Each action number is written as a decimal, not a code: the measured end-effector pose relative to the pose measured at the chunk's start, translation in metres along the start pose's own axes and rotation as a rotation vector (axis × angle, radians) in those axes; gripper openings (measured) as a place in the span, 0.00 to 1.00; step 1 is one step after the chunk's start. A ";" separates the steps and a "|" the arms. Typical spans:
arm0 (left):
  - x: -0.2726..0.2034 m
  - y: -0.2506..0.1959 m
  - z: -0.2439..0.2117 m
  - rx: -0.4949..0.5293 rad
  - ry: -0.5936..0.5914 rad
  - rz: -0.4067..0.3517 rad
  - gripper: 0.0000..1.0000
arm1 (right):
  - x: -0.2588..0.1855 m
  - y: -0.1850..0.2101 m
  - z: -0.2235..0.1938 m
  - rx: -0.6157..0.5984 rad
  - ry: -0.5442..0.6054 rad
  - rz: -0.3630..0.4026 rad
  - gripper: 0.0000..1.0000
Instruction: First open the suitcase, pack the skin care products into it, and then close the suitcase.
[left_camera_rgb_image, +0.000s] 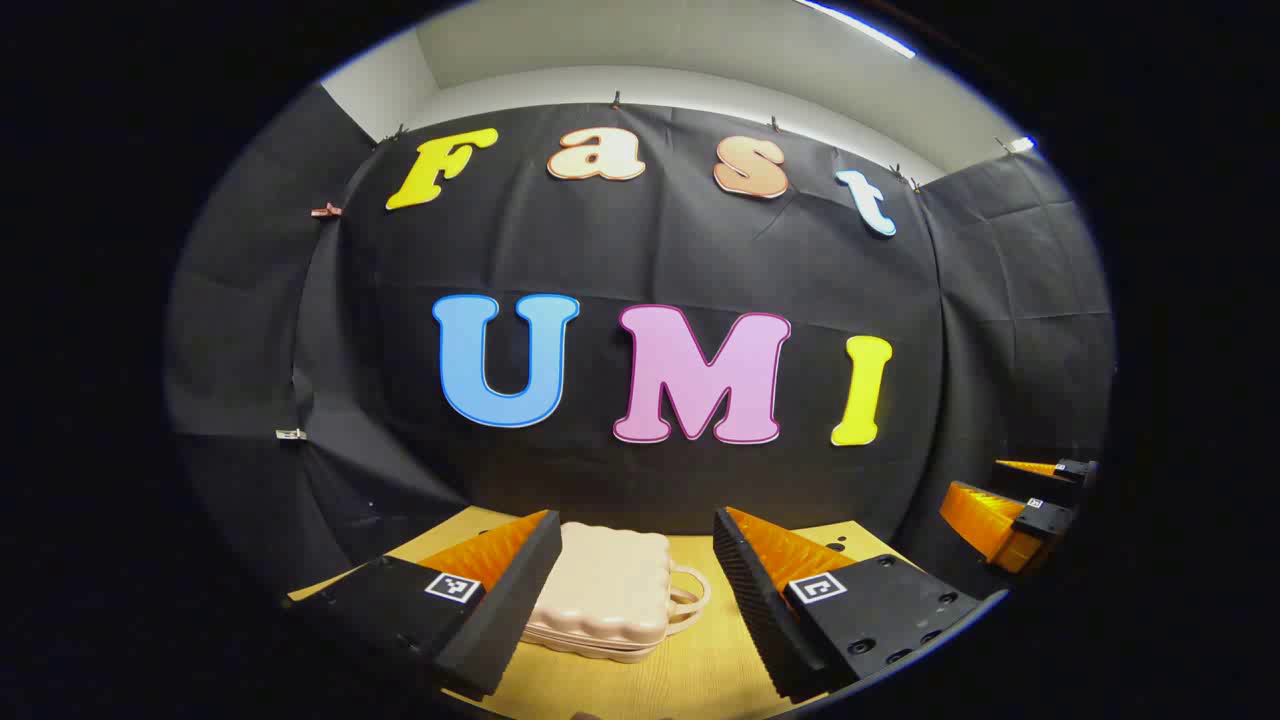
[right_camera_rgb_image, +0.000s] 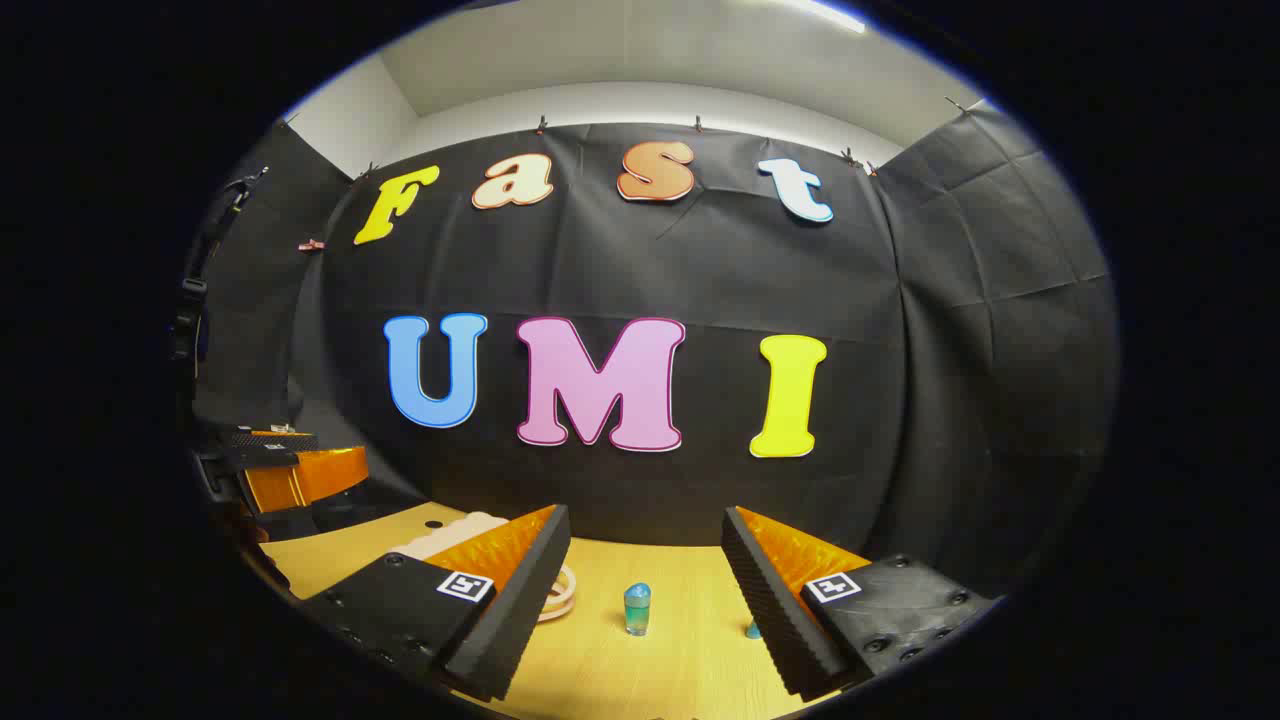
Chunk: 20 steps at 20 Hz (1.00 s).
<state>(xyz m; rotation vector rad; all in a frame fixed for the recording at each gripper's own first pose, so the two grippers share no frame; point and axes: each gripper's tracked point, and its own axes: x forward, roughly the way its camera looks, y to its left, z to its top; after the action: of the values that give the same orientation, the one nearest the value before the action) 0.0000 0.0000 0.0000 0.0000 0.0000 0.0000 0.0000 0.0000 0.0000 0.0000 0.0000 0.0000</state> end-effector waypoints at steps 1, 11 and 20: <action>0.002 0.000 -0.003 0.001 0.009 0.002 0.96 | 0.001 0.000 0.000 0.011 0.001 0.000 0.96; 0.010 -0.004 -0.017 -0.024 0.062 -0.013 0.96 | 0.005 0.006 -0.010 0.021 0.023 -0.005 0.97; 0.038 -0.032 -0.040 -0.057 0.107 -0.156 0.95 | 0.009 -0.006 0.000 0.002 0.002 -0.061 0.97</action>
<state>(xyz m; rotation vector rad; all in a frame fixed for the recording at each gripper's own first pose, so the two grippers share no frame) 0.0382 -0.0323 -0.0395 -0.0571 0.1073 -0.1564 0.0092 -0.0061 0.0002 0.0024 0.0020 -0.0605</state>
